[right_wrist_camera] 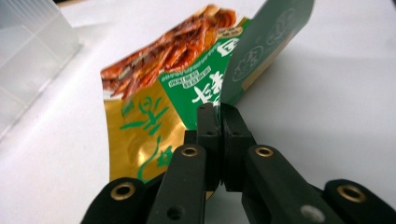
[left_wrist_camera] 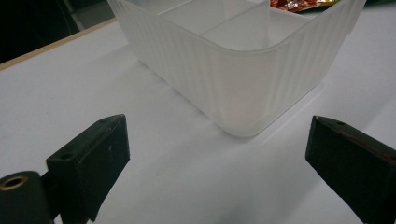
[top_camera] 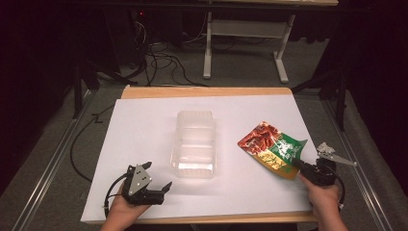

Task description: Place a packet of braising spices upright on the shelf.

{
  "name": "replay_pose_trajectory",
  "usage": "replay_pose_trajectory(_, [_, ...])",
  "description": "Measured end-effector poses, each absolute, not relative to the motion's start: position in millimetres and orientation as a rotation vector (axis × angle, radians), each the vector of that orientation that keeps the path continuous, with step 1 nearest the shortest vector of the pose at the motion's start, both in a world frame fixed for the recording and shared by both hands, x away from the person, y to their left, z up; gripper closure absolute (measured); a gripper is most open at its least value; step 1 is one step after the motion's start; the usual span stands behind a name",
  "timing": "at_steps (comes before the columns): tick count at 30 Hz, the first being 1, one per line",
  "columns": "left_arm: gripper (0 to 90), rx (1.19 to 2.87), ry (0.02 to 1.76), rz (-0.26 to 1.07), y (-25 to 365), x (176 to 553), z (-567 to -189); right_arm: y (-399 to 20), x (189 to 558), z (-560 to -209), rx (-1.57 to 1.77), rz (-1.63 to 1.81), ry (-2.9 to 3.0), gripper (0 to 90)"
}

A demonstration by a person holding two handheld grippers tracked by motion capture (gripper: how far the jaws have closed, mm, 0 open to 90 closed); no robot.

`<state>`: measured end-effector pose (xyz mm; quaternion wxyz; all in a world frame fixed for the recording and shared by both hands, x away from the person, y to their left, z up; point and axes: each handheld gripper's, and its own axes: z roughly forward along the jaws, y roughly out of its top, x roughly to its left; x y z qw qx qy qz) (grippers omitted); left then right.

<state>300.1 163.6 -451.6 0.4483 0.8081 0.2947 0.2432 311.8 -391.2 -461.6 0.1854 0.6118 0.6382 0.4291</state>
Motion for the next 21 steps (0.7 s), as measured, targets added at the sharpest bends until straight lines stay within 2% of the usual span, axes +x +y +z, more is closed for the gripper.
replay_pose_trajectory(13, [6.7, 1.983, 0.778, 0.628, 179, 288, -452, -389, 327, -447, 1.650, 1.383, 1.760, 90.0])
replay_pose_trajectory(21, [6.7, 1.972, 0.806, 0.640, 186, 282, -452, -354, 341, -450, 1.550, 1.385, 1.985, 90.0])
